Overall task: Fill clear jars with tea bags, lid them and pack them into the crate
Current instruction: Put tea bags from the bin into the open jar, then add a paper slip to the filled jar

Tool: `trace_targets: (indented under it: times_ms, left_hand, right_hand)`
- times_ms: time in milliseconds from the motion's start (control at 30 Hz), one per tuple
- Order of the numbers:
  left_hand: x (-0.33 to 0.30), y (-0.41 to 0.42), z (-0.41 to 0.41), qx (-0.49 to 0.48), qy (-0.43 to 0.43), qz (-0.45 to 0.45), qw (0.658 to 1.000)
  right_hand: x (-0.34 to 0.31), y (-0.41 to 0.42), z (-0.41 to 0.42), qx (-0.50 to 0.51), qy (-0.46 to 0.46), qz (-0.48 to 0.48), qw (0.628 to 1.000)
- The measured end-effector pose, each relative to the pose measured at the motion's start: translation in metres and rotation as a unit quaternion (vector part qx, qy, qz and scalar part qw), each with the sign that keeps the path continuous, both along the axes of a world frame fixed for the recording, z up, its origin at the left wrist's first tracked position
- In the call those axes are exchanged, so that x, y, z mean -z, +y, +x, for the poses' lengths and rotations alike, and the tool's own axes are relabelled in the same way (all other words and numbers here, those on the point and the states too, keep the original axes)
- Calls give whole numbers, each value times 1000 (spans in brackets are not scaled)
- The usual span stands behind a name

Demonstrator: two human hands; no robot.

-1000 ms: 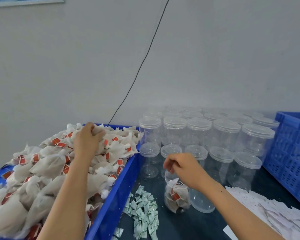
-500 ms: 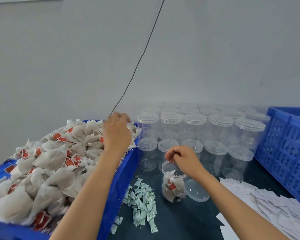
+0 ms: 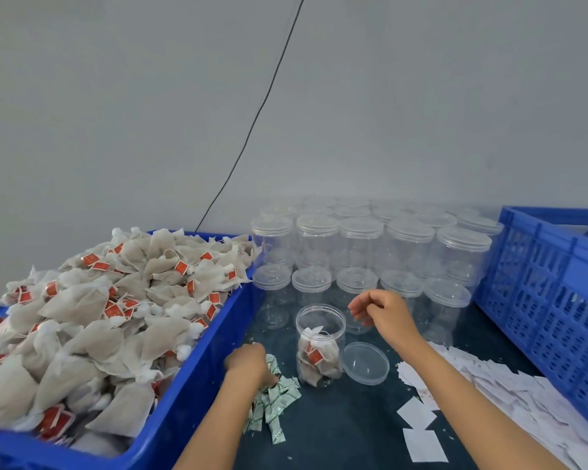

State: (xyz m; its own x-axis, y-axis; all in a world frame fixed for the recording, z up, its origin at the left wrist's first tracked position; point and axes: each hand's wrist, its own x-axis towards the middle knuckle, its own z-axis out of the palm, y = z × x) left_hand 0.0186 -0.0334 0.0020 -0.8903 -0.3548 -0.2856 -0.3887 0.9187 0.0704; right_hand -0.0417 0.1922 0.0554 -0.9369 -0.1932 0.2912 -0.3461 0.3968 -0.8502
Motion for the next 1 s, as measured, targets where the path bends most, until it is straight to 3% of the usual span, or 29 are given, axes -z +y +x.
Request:
trace_targets:
  times_ms: [200,300,400,467,533,667,833,933,1000]
  left_hand:
    - [-4,0,6,1,34,-27,999]
    - [-15,-2,7,-19,159,-29,987]
    - [-32,6,4,-30,385,95,918]
    - [-50,21,3,-18,467,221,856]
    - [-61,34,-4,14,466,277,840]
    - [-57,47,-19,74,375,211,900]
    - [-54,49,-38,55,249,161,953]
    - [-59,49,-43,86,208,99,969]
    - [-57,48,-41,97,256,104,956]
  right_hand:
    - [7,15,-2,5,-20,-21,1000]
    - [8,26,-5,11,-28,-33,999]
    - [10,38,-10,33,-32,-50,998]
    - [13,48,-13,50,-37,-65,996]
    - [16,59,-15,68,-43,-70,994]
    - [26,79,-16,90,-69,-47,992]
    - [35,94,-16,120,-78,12,990]
    - [37,98,-14,98,-88,140,981]
    - [41,101,-11,30,-111,240,964]
